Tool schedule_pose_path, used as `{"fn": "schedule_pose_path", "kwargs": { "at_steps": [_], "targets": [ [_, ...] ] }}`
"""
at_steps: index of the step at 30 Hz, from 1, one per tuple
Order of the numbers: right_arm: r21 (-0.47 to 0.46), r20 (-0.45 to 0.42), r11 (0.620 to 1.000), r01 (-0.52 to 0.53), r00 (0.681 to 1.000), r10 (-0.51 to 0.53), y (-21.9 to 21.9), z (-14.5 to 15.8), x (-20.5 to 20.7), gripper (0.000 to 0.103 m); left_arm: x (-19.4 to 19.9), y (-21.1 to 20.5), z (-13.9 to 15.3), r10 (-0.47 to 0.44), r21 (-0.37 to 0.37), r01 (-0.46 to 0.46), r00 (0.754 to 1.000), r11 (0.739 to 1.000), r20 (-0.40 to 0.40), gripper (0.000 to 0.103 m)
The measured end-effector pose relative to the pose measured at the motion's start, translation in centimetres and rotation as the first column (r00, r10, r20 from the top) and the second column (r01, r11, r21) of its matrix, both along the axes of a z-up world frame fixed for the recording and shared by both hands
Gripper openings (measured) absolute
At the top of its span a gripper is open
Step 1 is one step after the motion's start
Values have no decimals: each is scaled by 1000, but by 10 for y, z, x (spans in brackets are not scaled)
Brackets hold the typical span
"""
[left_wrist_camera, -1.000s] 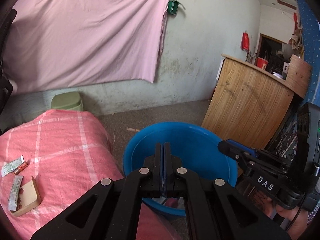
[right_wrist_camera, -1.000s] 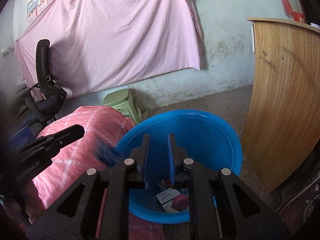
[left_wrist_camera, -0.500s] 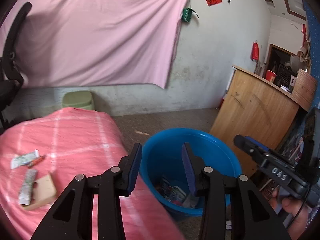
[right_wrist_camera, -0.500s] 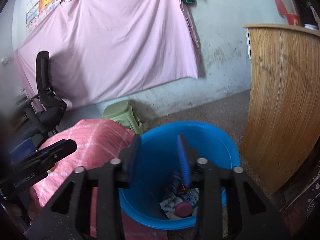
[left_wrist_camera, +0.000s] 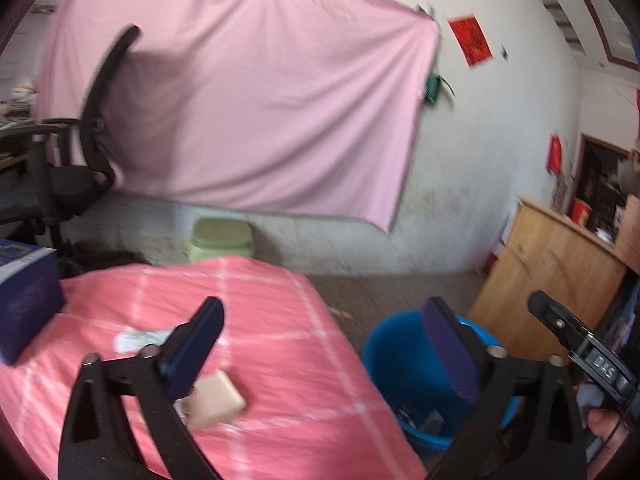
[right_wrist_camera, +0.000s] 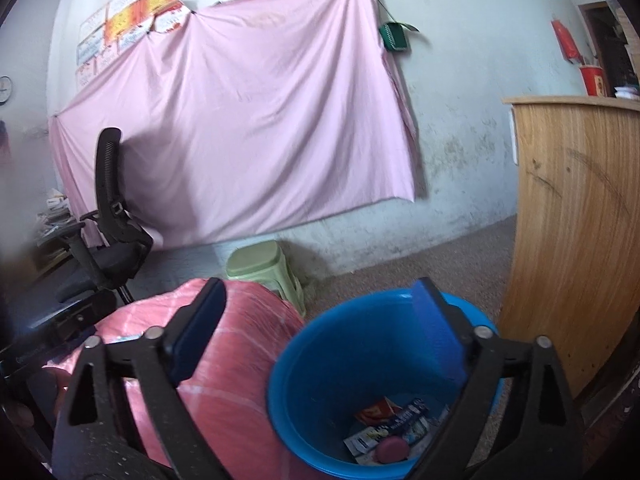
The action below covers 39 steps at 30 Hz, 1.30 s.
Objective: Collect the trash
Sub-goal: 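Move both tools back over the bed toward the paper slips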
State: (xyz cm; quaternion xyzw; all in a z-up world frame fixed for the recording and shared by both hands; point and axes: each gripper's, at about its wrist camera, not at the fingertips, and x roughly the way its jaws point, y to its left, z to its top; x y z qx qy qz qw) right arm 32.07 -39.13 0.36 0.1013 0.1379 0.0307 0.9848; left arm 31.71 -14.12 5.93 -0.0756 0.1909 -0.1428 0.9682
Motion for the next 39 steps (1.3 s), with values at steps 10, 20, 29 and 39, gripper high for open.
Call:
{"fn": "schedule_pose_path", "kwargs": {
  "at_steps": [10, 20, 29, 39],
  "targets": [
    [-64, 164, 994, -86, 982, 95, 55, 18, -12, 103, -15, 50, 1, 114, 28, -116, 991, 993, 77, 101],
    [-129, 226, 980, -152, 958, 179, 107, 23, -11, 103, -36, 105, -1, 229, 33, -237, 961, 971, 156, 101],
    [-180, 183, 963, -202, 955, 235, 141, 15, -1, 103, -38, 144, -14, 286, 58, -297, 947, 953, 150, 101],
    [-198, -38, 947, -253, 967, 250, 172, -7, 37, 103, -19, 152, -37, 244, 128, -246, 969, 961, 35, 101]
  ]
}}
